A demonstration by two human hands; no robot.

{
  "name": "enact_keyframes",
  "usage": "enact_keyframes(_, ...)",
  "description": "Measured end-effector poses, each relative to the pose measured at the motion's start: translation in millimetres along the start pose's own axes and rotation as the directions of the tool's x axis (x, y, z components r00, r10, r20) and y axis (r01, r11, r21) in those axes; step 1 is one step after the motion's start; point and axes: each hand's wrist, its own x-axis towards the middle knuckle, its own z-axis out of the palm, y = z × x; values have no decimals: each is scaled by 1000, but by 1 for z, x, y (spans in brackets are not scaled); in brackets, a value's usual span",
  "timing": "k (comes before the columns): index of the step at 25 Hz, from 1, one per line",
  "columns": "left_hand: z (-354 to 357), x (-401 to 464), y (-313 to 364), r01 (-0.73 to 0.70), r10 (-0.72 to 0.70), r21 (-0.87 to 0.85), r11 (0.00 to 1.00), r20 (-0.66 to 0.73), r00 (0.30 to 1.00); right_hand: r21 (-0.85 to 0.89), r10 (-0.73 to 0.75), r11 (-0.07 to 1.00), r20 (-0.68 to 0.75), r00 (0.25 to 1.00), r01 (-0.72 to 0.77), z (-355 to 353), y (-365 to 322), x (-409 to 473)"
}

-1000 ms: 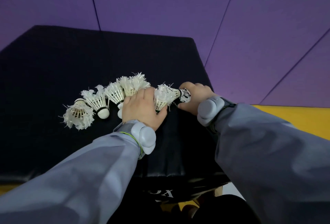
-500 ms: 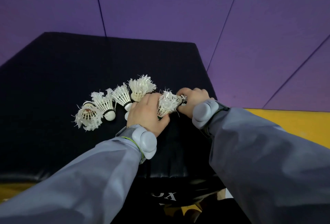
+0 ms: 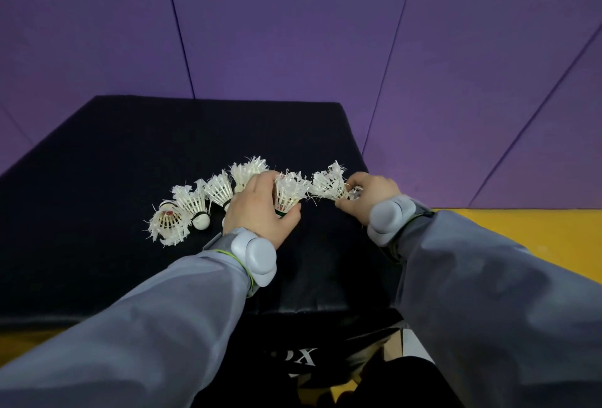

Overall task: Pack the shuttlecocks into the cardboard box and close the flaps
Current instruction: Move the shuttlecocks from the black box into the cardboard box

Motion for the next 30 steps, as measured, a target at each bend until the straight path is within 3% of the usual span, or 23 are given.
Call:
enact_keyframes(5, 0, -8, 49, -82, 82, -12, 997, 12, 997, 60, -4, 998, -49, 999, 7, -42, 29, -25)
enact_keyframes(12, 38, -39, 157, -189, 197, -116, 975, 69, 978, 123, 107, 988, -129, 986, -91, -107, 129, -77)
enact_keyframes(18, 100, -76, 237, -274, 297, -145, 951, 170, 940, 119, 247, 965, -104, 963, -235, -139, 231, -110)
enact_keyframes(23, 154, -93, 260, -253, 283, -141, 957, 275, 919, 212, 352, 919, -62, 934, -332, -123, 302, -113)
enact_keyframes(30, 242, -105, 251, -199, 232, -122, 972, 396, 889, 232, 448, 851, 146, 882, -471, -53, 372, -90)
